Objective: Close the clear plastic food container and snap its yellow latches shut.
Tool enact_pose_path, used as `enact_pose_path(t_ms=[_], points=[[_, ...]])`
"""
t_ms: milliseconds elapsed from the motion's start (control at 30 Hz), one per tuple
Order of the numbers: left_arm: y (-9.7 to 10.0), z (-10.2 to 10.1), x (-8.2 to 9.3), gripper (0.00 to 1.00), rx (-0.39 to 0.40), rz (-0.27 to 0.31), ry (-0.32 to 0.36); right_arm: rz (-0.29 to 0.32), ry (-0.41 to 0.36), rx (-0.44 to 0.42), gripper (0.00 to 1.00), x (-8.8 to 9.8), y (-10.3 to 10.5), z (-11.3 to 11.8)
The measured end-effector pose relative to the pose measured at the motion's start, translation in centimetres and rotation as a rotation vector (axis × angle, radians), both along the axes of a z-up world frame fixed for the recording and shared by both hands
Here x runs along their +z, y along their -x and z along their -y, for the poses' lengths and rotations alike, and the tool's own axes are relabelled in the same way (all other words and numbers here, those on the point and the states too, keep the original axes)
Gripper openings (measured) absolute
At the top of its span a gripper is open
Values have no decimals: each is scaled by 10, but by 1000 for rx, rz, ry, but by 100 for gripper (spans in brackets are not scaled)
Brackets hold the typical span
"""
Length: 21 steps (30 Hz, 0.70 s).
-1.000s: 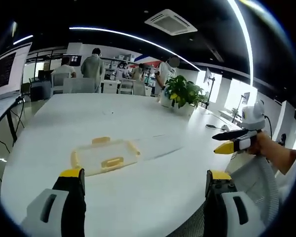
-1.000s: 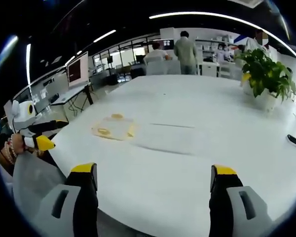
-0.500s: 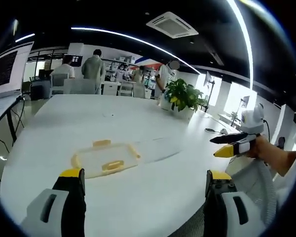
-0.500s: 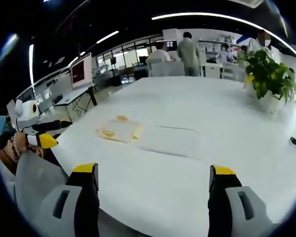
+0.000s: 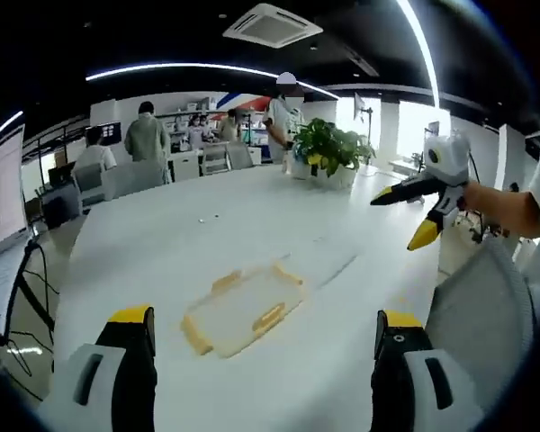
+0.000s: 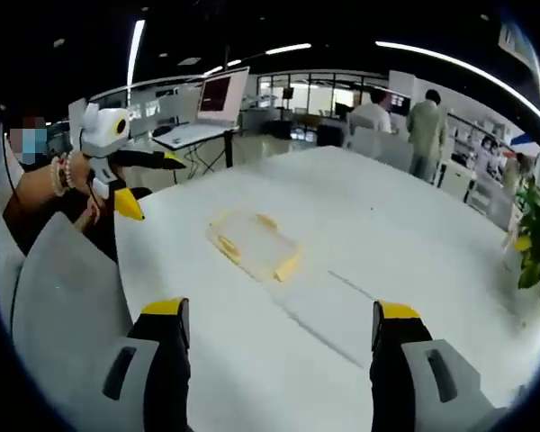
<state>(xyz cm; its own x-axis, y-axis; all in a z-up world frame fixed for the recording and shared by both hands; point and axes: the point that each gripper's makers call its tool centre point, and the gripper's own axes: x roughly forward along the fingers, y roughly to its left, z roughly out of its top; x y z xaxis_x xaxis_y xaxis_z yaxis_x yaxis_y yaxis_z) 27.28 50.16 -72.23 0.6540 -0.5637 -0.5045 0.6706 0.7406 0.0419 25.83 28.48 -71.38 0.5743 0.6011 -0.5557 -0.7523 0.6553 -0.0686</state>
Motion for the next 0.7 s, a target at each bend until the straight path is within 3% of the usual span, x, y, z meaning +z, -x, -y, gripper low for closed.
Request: enact_pose_path(t_ms=[233,300,367,500,600,700], points=[[-27,-17,-17,99,-58,-24,-123,-6,109,113,78,-7,-28,-8],[-27,-20,-27,99,-99,-90,-154,-16,113,142,78,-9,-35,-13],[-35,-22,-32,99,-131,-95,-185,-43,138,186,78,-14,-41,-16],[-45,-32,-45,99,-170,-156,-254,-33,205,266,78,-19,-53,-23],[-64,-39,-48,99,-213,-92,-319,-53,206,322,78,-21,-60,-32],[-71,-41,-59,99,-265,-121,-361,-63,248,374,76,-27,-71,-39]])
